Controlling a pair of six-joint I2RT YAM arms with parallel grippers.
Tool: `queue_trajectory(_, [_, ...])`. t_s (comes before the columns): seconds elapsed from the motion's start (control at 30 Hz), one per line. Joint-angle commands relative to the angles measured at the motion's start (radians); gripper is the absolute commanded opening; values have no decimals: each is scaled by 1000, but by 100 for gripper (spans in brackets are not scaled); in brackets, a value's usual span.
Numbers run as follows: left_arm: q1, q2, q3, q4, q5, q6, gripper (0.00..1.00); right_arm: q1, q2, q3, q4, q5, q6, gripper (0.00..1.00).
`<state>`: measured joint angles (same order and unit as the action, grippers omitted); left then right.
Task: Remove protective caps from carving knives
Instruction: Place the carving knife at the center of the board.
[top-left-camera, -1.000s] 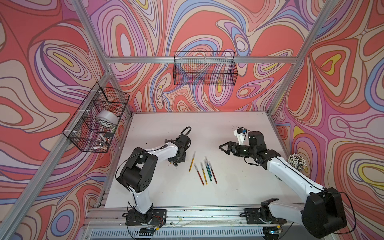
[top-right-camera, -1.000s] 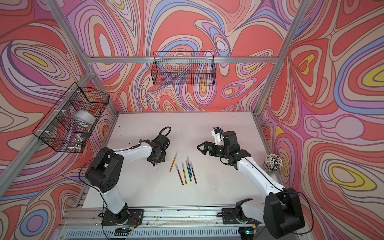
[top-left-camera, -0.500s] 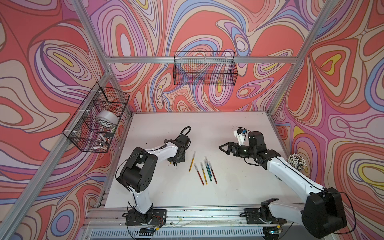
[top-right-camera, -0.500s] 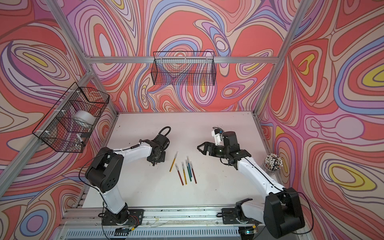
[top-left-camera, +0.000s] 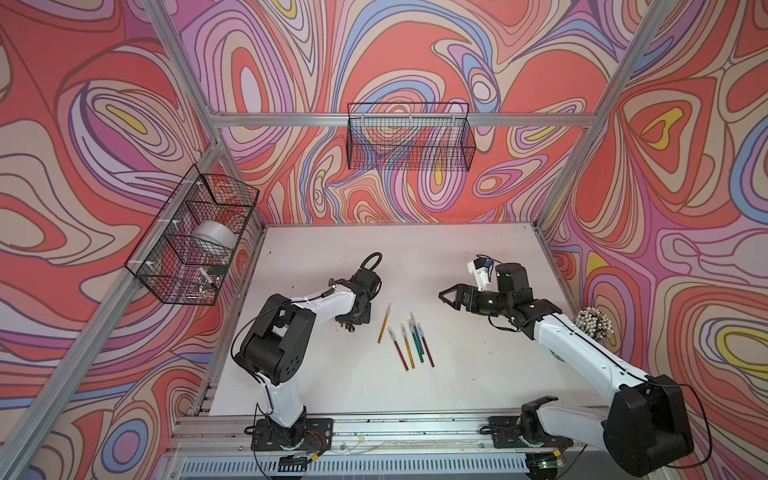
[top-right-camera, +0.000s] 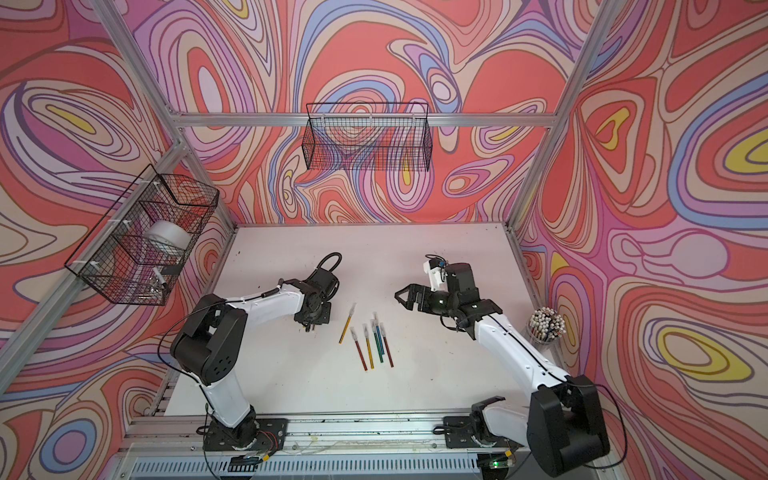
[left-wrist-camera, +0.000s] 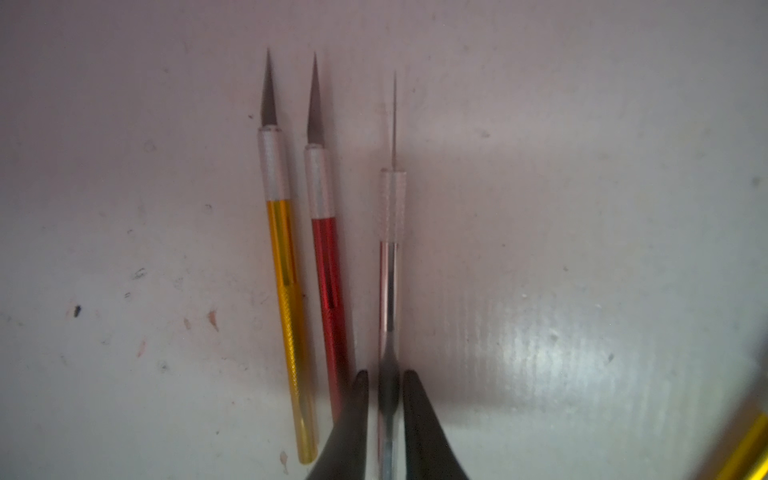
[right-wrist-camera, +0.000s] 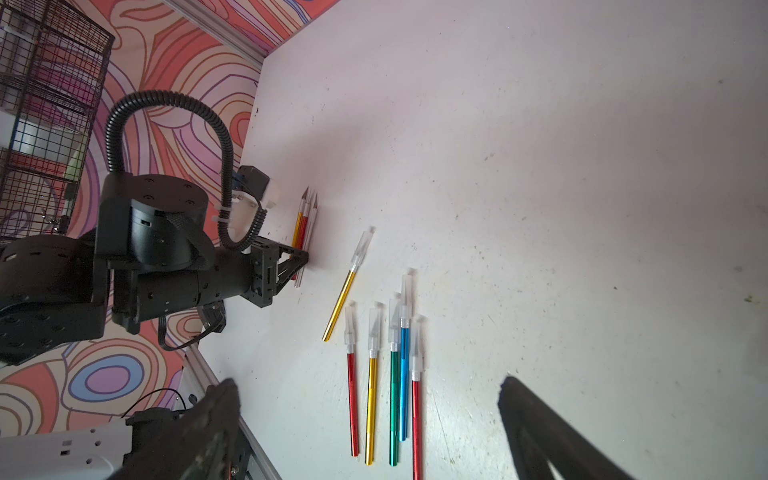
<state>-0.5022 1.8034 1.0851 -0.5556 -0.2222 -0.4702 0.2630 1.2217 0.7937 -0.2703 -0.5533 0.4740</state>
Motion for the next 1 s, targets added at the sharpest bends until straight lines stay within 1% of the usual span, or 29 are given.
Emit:
queue_trajectory(0.0, [8,37,9,-12,1,10,19,-4,10,26,-14,13,-14,98])
queue_trajectory(0.2, [10,35,16,-15,4,8,16,-4,13,24,-17,14,-17,98])
queue_trajectory(0.43, [9,-2,21,-28,9,2,16,-4,10,29,-27,14,-24,98])
queue_trajectory(0.8, [-7,-124,-2,-49,40,-13,23,-4,8,39,-47,11,-29,98])
queue_trajectory(0.97, [-37,-174,-38,-49,106,-33,23,-4,-4,44,-56,9,-27,98])
